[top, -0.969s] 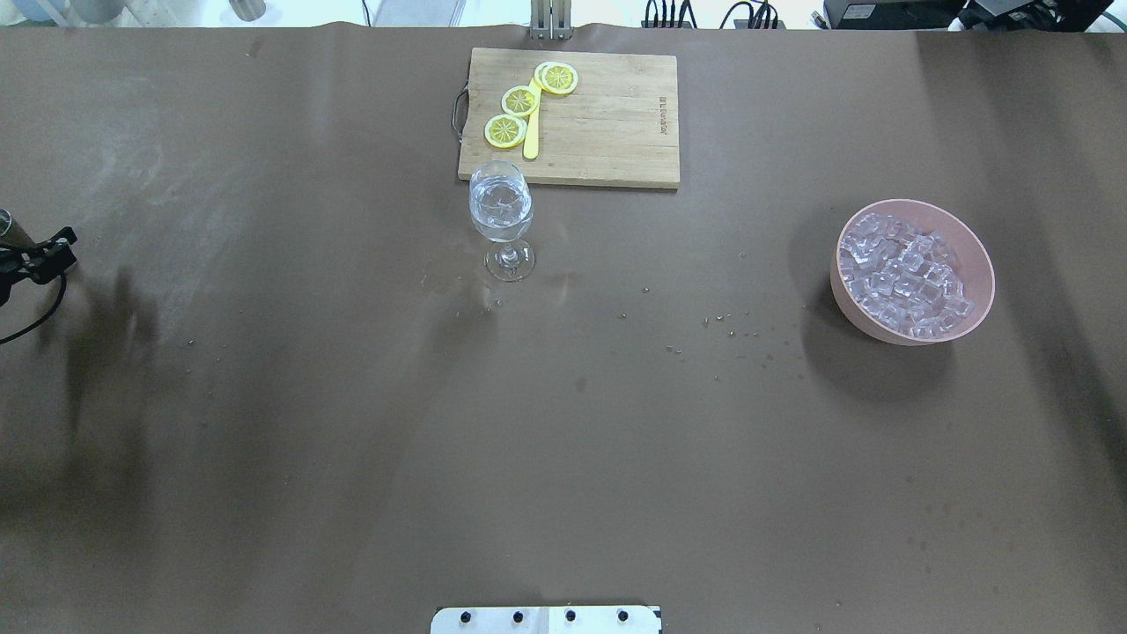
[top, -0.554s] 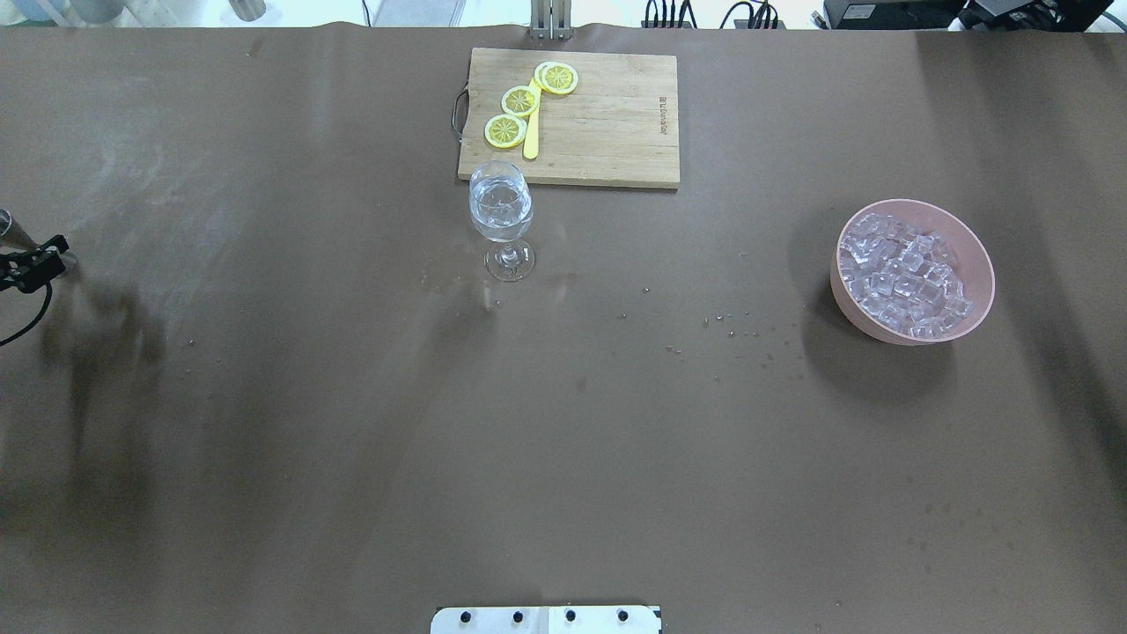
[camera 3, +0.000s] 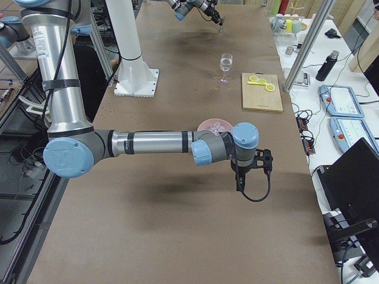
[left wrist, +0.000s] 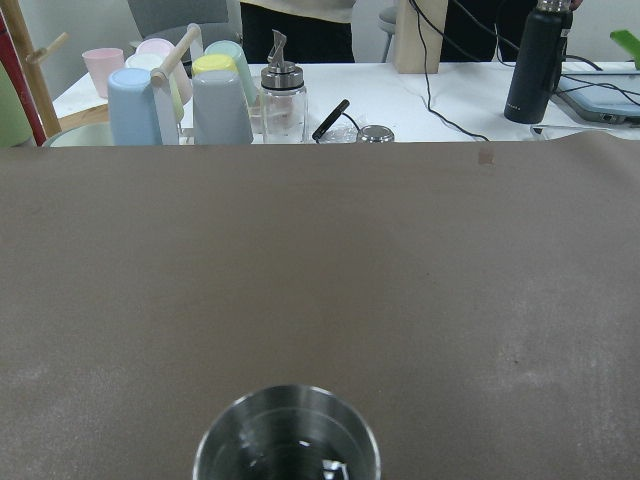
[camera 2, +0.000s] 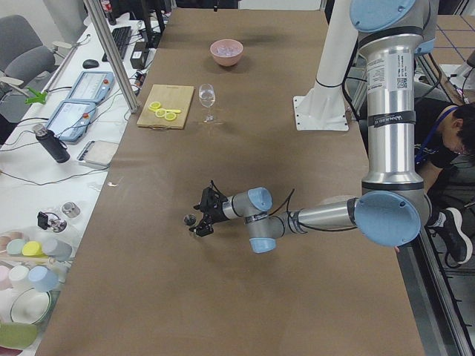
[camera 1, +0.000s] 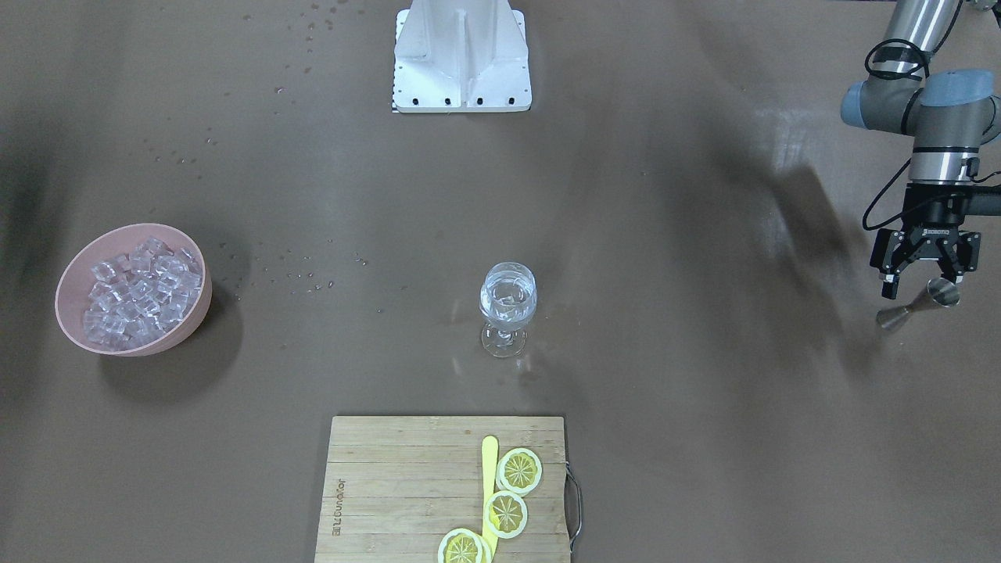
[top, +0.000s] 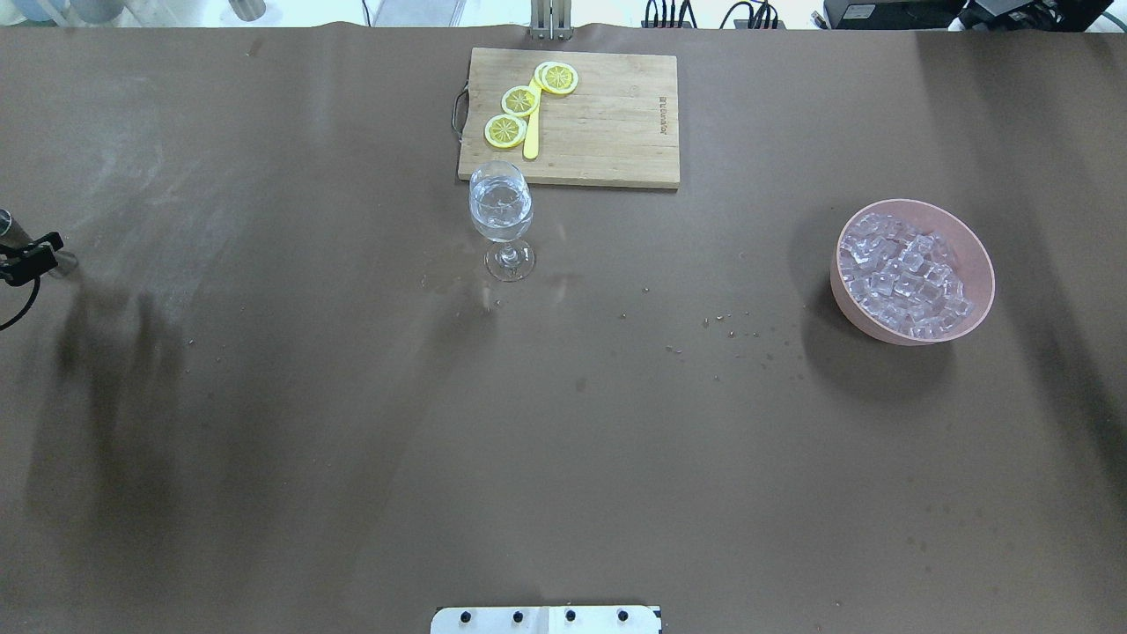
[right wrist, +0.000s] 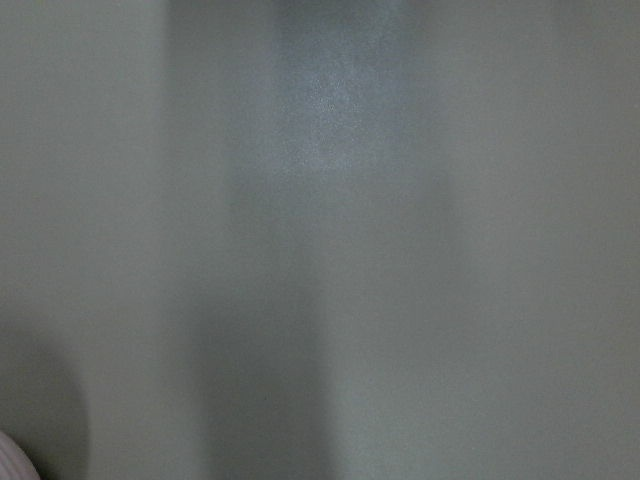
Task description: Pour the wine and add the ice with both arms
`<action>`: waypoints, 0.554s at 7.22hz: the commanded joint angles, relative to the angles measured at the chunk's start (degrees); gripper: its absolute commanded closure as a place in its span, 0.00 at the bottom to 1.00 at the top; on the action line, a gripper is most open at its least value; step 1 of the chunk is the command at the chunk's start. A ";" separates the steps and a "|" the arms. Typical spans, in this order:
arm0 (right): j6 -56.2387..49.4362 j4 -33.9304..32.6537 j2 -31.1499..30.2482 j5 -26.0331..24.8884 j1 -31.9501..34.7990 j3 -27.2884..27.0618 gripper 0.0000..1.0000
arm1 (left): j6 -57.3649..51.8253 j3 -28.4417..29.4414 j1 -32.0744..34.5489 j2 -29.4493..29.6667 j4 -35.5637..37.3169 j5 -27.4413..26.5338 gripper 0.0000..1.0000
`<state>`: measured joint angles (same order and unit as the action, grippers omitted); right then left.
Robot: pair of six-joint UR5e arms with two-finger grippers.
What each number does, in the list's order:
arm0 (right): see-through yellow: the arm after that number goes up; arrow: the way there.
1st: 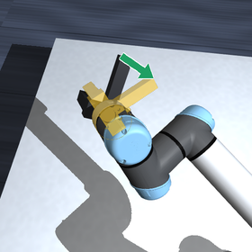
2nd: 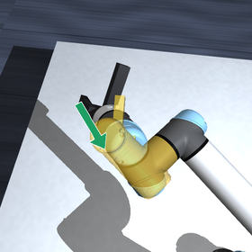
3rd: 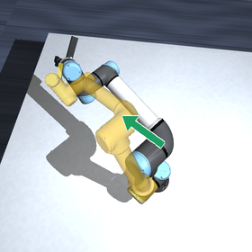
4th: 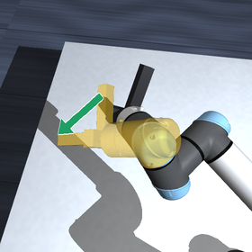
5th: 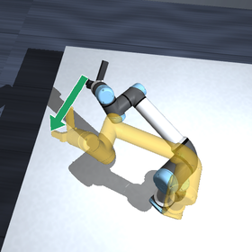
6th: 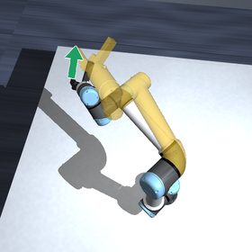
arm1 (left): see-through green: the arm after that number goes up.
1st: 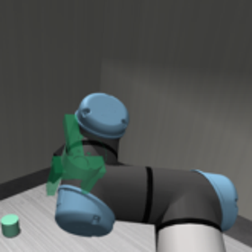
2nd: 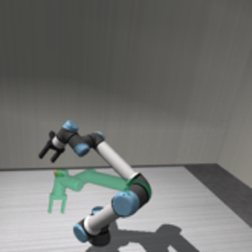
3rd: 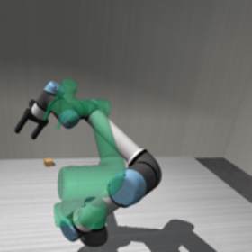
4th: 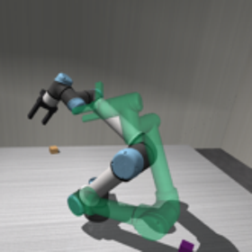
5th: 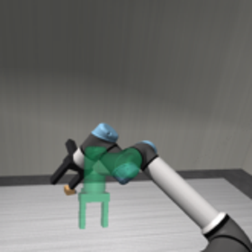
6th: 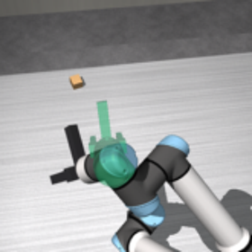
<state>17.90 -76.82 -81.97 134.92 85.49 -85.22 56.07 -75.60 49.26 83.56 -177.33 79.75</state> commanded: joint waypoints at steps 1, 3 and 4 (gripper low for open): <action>0.03 0.00 0.23 0.17 0.03 -0.12 0.00 | 0.00 -0.34 1.27 -0.67 0.75 2.33 0.04; 0.12 0.00 0.23 0.17 0.03 -0.30 0.00 | -0.17 -0.69 4.77 -0.59 3.02 8.11 0.04; 0.12 0.00 0.23 0.17 0.03 -0.21 0.00 | -1.48 -0.95 6.70 -0.24 5.04 10.84 0.04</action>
<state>18.01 -76.82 -81.74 135.08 85.52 -85.44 55.66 -76.24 53.65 83.03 -174.49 87.16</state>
